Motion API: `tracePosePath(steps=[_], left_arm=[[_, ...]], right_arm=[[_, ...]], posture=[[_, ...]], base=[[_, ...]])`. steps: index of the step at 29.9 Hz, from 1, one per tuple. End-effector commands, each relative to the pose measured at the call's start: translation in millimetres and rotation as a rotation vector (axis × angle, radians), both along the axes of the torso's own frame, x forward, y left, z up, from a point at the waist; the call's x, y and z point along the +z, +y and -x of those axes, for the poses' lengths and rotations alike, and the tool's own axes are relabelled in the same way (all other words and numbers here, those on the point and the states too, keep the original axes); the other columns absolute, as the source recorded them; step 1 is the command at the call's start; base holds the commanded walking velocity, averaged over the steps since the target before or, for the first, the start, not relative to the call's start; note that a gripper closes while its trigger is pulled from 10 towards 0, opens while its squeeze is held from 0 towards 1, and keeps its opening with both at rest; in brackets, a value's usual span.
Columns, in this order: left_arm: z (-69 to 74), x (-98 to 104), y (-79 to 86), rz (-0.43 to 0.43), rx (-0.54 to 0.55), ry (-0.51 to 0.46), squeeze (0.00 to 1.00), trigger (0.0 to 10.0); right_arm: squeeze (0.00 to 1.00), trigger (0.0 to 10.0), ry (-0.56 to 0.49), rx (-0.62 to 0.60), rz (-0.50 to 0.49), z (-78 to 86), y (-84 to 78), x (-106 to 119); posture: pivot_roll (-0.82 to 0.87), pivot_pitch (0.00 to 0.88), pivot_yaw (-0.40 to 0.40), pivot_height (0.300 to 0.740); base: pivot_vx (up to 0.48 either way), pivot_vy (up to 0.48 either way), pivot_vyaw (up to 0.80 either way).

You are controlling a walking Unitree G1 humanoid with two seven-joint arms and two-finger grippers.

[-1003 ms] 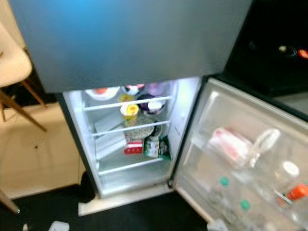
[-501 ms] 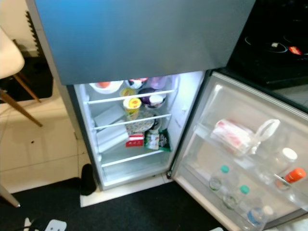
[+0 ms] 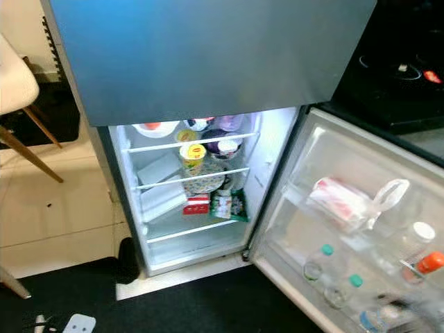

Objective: Restocking fridge

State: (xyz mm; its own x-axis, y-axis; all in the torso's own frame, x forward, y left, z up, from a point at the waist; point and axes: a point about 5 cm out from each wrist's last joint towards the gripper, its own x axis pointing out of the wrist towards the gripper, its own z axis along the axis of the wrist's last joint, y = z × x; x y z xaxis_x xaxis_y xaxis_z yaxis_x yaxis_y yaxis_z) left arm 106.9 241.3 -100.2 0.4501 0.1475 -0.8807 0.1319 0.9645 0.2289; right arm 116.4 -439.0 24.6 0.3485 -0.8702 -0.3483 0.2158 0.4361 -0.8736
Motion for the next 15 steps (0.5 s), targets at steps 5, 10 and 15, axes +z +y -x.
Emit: tracePosePath(steps=[5, 10, 15], left_arm=[[10.5, -3, -1.6, -0.003, 0.002, 0.038, 0.00, 10.0], [13.3, -5, -6.5, 0.009, -0.008, 0.049, 0.00, 10.0], [13.1, -5, -6.5, 0.005, -0.018, 0.051, 0.00, 10.0]], right_arm=[[0.00, 10.0, -0.011, -0.079, 0.161, 12.5, -30.1, 35], [0.00, 10.0, -0.074, -0.051, 0.261, 13.3, -47.1, 64], [0.00, 10.0, -0.054, 0.118, 0.182, -21.8, -43.3, 75]], posture=[[-0.08, 0.000, -0.101, 0.740], [-0.09, 0.000, -0.094, 0.740], [-0.09, 0.000, -0.072, 0.740]], base=[[0.000, 0.000, 0.00], [0.000, 0.000, 0.00], [0.000, 0.000, 0.00]])
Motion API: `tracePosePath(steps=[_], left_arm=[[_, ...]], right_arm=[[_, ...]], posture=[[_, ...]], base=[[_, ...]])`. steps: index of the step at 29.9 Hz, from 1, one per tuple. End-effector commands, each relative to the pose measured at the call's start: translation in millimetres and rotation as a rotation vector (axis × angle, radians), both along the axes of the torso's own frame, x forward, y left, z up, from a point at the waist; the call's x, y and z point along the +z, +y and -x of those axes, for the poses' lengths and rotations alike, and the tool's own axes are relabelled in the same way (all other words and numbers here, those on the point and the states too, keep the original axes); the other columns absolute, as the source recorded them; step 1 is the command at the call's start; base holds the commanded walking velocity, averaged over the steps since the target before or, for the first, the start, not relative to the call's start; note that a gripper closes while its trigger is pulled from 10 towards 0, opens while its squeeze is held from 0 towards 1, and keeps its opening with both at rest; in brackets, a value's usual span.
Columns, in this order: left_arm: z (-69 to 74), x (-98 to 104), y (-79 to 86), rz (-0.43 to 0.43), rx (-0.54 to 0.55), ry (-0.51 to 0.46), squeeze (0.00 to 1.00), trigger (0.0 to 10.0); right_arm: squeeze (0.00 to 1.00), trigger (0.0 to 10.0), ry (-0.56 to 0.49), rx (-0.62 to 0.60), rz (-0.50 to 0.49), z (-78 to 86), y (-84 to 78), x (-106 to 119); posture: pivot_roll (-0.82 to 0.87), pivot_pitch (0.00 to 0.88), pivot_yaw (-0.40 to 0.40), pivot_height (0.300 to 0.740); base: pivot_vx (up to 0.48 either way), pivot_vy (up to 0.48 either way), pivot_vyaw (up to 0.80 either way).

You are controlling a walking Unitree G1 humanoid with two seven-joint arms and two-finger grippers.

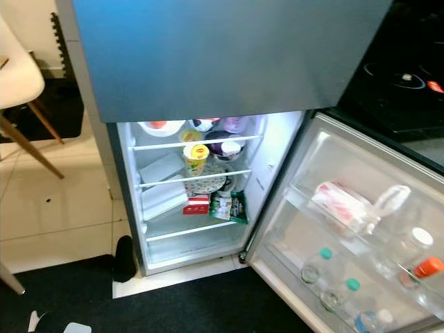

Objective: Restocking fridge

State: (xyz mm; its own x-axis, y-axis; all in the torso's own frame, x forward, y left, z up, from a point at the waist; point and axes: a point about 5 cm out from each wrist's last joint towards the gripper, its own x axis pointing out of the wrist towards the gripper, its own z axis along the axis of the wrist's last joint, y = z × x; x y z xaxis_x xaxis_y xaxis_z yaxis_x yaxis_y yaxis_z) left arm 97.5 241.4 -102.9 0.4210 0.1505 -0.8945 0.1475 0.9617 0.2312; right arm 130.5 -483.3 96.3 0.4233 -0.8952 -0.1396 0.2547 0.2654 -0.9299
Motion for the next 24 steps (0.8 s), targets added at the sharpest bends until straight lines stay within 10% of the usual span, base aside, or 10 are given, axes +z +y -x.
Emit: tracePosePath(steps=[1, 14, 24], left_arm=[[2.9, -2, -4.9, 0.003, -0.027, 0.018, 0.00, 10.0], [-1.8, 11, 33.1, -0.057, -0.003, -0.026, 0.00, 10.0], [-3.3, 18, 48.3, -0.064, 0.006, -0.057, 0.00, 10.0]], right_arm=[[0.00, 10.0, 0.098, 0.117, -0.057, -20.5, 2.7, 6], [0.00, 10.0, 0.158, 0.223, -0.073, -67.3, 13.5, 26], [0.00, 10.0, 0.278, 0.220, -0.167, -66.3, 20.9, 8]], posture=[[-0.08, 0.000, -0.060, 0.740], [0.05, 0.081, 0.006, 0.740], [0.08, 0.117, 0.019, 0.740]], base=[[0.000, 0.000, 0.00], [0.000, 0.000, 0.00], [0.000, 0.000, 0.00]])
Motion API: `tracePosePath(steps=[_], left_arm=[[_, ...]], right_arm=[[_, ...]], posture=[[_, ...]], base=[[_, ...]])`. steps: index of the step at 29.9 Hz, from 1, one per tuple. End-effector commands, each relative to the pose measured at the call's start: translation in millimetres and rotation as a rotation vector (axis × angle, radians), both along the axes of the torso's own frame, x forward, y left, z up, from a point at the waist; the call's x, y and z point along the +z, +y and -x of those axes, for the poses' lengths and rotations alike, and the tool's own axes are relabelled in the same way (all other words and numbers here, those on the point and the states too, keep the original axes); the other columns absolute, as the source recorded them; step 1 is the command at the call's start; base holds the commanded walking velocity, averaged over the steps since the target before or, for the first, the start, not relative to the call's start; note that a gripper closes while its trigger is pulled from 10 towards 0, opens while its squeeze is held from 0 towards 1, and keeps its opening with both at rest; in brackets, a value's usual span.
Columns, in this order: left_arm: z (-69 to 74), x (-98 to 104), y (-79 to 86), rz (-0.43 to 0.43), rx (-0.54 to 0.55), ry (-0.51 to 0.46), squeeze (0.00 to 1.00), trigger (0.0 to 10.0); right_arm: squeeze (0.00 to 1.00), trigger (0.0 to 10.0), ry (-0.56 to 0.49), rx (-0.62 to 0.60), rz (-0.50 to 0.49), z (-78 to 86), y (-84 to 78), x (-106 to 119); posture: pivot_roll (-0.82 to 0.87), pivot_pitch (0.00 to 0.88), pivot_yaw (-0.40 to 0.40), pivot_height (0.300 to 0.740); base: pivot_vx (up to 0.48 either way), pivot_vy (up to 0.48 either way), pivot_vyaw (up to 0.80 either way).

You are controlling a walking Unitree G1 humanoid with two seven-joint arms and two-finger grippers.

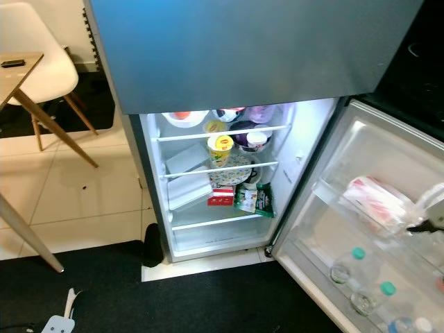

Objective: Restocking fridge

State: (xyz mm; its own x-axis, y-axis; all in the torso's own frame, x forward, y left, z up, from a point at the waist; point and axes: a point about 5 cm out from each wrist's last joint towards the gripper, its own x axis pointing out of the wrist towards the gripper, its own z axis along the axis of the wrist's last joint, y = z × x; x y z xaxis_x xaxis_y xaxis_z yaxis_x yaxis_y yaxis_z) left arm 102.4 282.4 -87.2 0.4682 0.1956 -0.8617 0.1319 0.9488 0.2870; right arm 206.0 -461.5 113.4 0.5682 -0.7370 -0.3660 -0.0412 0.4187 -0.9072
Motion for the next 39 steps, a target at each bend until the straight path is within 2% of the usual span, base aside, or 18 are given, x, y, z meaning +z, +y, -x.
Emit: tracePosePath(steps=[1, 5, 8, 9, 13, 14, 19, 21, 25, 29, 30, 32, 36, 39], left_arm=[[0.9, 3, 8.3, -0.013, 0.004, -0.007, 0.00, 10.0], [-0.2, 4, 8.5, -0.011, 0.002, -0.011, 0.00, 10.0], [-5.2, 2, -1.4, 0.007, -0.016, -0.028, 0.00, 10.0], [-5.2, 2, -1.4, 0.007, -0.016, -0.028, 0.00, 10.0], [-10.7, -1, -12.7, 0.024, -0.046, -0.041, 0.00, 10.0], [-10.7, -1, -12.7, 0.024, -0.046, -0.041, 0.00, 10.0], [-19.4, -1, -22.5, 0.044, -0.081, -0.059, 0.00, 10.0], [-21.1, -1, -23.9, 0.047, -0.086, -0.064, 0.00, 10.0], [-27.8, 0, -29.4, 0.058, -0.099, -0.083, 0.00, 10.0], [-33.4, 1, -34.1, 0.066, -0.111, -0.103, 0.00, 10.0], [-33.4, 1, -34.1, 0.066, -0.111, -0.103, 0.00, 10.0], [-34.2, 1, -34.9, 0.064, -0.119, -0.107, 0.00, 10.0], [-34.5, 1, -35.6, 0.063, -0.124, -0.110, 0.00, 10.0], [-36.4, 3, -35.9, 0.064, -0.131, -0.121, 0.00, 10.0]], right_arm=[[0.00, 10.0, 0.085, -0.023, -0.034, 11.4, 0.3, -14], [0.00, 10.0, 0.110, -0.022, -0.055, 13.2, 1.4, -17], [0.00, 10.0, 0.169, 0.016, -0.143, 13.0, 5.0, -22], [0.00, 10.0, 0.169, 0.016, -0.143, 13.0, 5.0, -22], [0.00, 10.0, 0.179, 0.144, -0.179, -3.5, 12.7, -14], [0.00, 10.0, 0.179, 0.144, -0.179, -3.5, 12.7, -14], [0.00, 10.0, 0.266, 0.343, -0.245, -19.3, 31.2, -15], [0.00, 10.0, 0.274, 0.371, -0.248, -22.1, 33.5, -13], [0.00, 10.0, 0.244, 0.452, -0.229, -37.7, 39.4, 5], [0.00, 10.0, 0.196, 0.579, -0.137, -61.3, 49.1, 39], [0.00, 10.0, 0.196, 0.579, -0.137, -61.3, 49.1, 39], [0.00, 10.0, 0.141, 0.665, -0.091, -76.7, 60.6, 68], [0.00, 10.0, 0.113, 0.733, -0.080, -84.9, 72.5, 86], [0.00, 10.0, 0.103, 0.866, -0.093, -92.5, 97.4, 101]], posture=[[0.08, 0.120, 0.018, 0.740], [0.08, 0.121, 0.015, 0.740], [0.05, 0.109, 0.001, 0.740], [0.05, 0.109, 0.001, 0.740], [0.03, 0.101, -0.006, 0.740], [0.03, 0.101, -0.006, 0.740], [-0.01, 0.092, -0.010, 0.740], [-0.01, 0.092, -0.010, 0.740], [-0.01, 0.084, -0.018, 0.740], [-0.01, 0.081, -0.021, 0.740], [-0.01, 0.081, -0.021, 0.740], [-0.01, 0.079, -0.025, 0.740], [-0.01, 0.079, -0.027, 0.740], [0.00, 0.078, -0.033, 0.740]], base=[[0.000, 0.000, 0.00], [0.000, 0.000, 0.00], [0.000, 0.000, 0.00], [0.000, 0.000, 0.00], [0.000, 0.000, 0.00], [0.000, 0.000, 0.00], [0.000, 0.000, 0.00], [0.000, 0.000, 0.00], [0.000, 0.000, 0.00], [0.000, 0.000, 0.00], [0.000, 0.000, 0.00], [0.000, 0.000, 0.00], [0.000, 0.000, 0.00], [0.000, 0.000, 0.00]])
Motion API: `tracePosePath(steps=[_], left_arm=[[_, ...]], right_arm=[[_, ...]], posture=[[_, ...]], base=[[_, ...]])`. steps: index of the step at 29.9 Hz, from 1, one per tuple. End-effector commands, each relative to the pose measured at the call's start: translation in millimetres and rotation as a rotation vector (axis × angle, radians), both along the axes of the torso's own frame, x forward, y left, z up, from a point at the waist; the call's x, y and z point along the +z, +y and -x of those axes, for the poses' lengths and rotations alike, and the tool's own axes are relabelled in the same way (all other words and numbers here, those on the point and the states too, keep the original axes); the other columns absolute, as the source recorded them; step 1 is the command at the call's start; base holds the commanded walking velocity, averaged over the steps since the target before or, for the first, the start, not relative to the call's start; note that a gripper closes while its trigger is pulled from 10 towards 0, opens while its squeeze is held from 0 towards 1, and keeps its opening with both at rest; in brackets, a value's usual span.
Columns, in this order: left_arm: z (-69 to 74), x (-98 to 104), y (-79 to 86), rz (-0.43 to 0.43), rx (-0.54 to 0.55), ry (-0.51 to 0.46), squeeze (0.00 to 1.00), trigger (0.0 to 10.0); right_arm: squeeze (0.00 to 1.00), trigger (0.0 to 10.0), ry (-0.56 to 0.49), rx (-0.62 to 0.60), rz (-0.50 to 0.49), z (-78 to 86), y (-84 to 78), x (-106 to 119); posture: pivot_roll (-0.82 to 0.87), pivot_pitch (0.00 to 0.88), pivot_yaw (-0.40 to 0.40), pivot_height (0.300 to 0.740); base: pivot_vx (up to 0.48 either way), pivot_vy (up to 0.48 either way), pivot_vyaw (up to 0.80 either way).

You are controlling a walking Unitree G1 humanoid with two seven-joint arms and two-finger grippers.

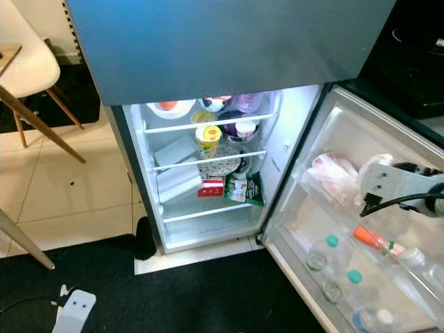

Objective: Restocking fridge

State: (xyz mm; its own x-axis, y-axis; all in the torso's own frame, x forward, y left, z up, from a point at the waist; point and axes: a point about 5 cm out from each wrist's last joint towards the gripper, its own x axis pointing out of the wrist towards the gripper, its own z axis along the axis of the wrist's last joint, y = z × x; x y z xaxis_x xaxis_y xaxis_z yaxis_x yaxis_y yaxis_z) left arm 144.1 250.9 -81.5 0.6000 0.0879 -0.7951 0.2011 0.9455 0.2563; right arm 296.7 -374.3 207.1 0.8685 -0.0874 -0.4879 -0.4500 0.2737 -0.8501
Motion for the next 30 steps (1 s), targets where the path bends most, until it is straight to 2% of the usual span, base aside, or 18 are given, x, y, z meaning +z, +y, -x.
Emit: tracePosePath(steps=[1, 5, 9, 12, 19, 22, 25, 26, 27, 28, 30], left_arm=[[4.7, -3, -4.5, 0.005, -0.019, 0.016, 0.00, 10.0], [4.1, -3, -5.7, 0.008, -0.019, 0.013, 0.00, 10.0], [3.9, -3, -7.6, 0.011, -0.024, 0.014, 0.00, 10.0], [3.3, -4, -9.2, 0.014, -0.027, 0.014, 0.00, 10.0], [3.2, -4, -11.0, 0.016, -0.025, 0.014, 0.00, 10.0], [5.0, -5, -12.4, 0.018, -0.023, 0.022, 0.00, 10.0], [5.0, -5, -12.4, 0.018, -0.023, 0.022, 0.00, 10.0], [6.4, -6, -13.3, 0.020, -0.023, 0.027, 0.00, 10.0], [7.2, -7, -13.6, 0.021, -0.022, 0.029, 0.00, 10.0], [7.2, -7, -13.6, 0.021, -0.022, 0.029, 0.00, 10.0], [8.6, -7, -13.7, 0.023, -0.020, 0.032, 0.00, 10.0]], right_arm=[[0.00, 10.0, -0.014, 0.084, -0.032, -2.9, 16.2, 12], [0.00, 10.0, -0.011, 0.124, -0.021, -1.2, 24.6, 23], [0.00, 10.0, -0.008, 0.106, -0.018, 2.9, 20.5, 24], [0.00, 10.0, 0.003, 0.031, 0.024, 9.0, 1.9, 21], [0.00, 10.0, 0.001, -0.040, 0.026, 17.5, -13.7, 26], [0.00, 10.0, 0.113, -0.149, 0.000, 39.2, -36.6, 8], [0.00, 10.0, 0.113, -0.149, 0.000, 39.2, -36.6, 8], [0.00, 10.0, 0.179, -0.165, -0.096, 50.2, -38.8, -6], [0.00, 10.0, 0.188, -0.181, -0.177, 55.6, -40.6, -11], [0.00, 10.0, 0.188, -0.181, -0.177, 55.6, -40.6, -11], [0.00, 10.0, 0.190, -0.219, -0.366, 67.7, -46.1, -17]], posture=[[0.00, 0.079, -0.034, 0.740], [-0.01, 0.079, -0.034, 0.740], [-0.02, 0.078, -0.036, 0.740], [-0.02, 0.078, -0.039, 0.740], [-0.02, 0.079, -0.045, 0.740], [-0.03, 0.081, -0.052, 0.740], [-0.03, 0.081, -0.052, 0.740], [-0.03, 0.084, -0.056, 0.740], [-0.03, 0.084, -0.057, 0.740], [-0.03, 0.084, -0.057, 0.740], [-0.03, 0.085, -0.058, 0.740]], base=[[0.000, 0.000, 0.00], [0.000, 0.000, 0.00], [0.000, 0.000, 0.00], [0.000, 0.000, 0.00], [0.000, 0.000, 0.00], [0.000, 0.000, 0.00], [0.000, 0.000, 0.00], [0.000, 0.000, 0.00], [0.000, 0.000, 0.00], [0.000, 0.000, 0.00], [0.000, 0.000, 0.00]])
